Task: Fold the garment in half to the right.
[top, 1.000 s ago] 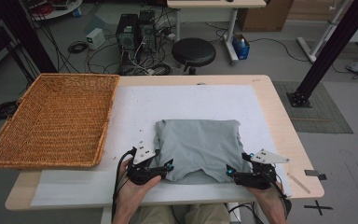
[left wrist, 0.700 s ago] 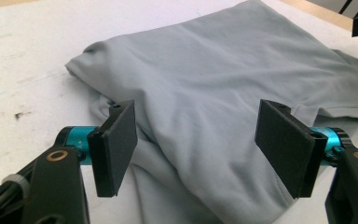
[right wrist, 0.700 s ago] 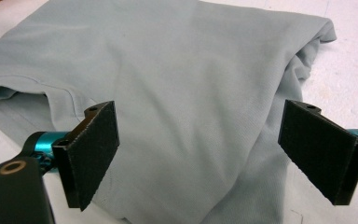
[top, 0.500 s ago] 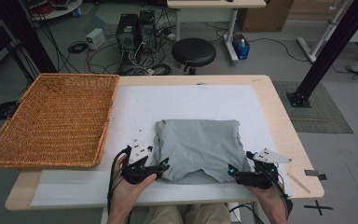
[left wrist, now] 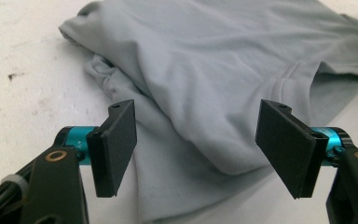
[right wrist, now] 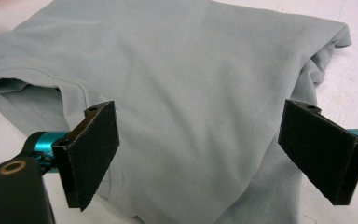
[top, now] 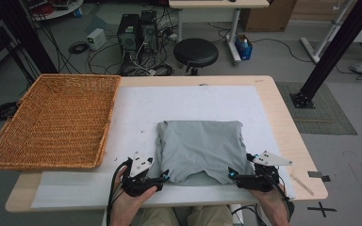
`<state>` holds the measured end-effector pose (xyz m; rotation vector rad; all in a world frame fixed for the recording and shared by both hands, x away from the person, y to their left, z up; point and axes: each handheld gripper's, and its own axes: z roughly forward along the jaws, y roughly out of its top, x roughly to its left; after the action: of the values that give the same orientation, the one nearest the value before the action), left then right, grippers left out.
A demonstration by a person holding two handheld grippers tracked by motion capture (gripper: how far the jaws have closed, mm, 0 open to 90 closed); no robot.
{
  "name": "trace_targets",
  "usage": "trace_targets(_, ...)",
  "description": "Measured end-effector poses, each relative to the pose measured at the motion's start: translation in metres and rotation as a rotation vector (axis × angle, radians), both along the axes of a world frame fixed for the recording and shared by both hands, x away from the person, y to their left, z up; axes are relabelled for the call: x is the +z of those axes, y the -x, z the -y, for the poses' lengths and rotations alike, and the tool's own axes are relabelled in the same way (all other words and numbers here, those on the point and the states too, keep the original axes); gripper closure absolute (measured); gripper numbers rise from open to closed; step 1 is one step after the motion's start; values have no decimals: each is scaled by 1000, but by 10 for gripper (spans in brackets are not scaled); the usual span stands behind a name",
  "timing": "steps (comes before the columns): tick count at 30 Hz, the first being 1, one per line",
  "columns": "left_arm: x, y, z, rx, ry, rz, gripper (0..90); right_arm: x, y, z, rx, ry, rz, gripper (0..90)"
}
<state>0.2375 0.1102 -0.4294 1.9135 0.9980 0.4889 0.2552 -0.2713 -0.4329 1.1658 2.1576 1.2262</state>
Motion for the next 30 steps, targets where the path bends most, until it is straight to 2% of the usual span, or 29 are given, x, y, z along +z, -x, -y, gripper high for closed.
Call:
trace_targets(15, -16, 8, -6, 23, -3, -21, 292, -3, 1, -5, 11, 15, -4, 124)
trace_targets(25, -27, 9, -15, 43, 14, -70, 292, -2, 2, -6, 15, 14, -3, 124)
trace_targets(28, -28, 9, -16, 48, 8, -80, 297, -2, 2, -7, 15, 12, -2, 124)
trace_targets(30, -28, 10, -17, 50, 7, -81, 381, -2, 2, -7, 15, 11, -3, 124)
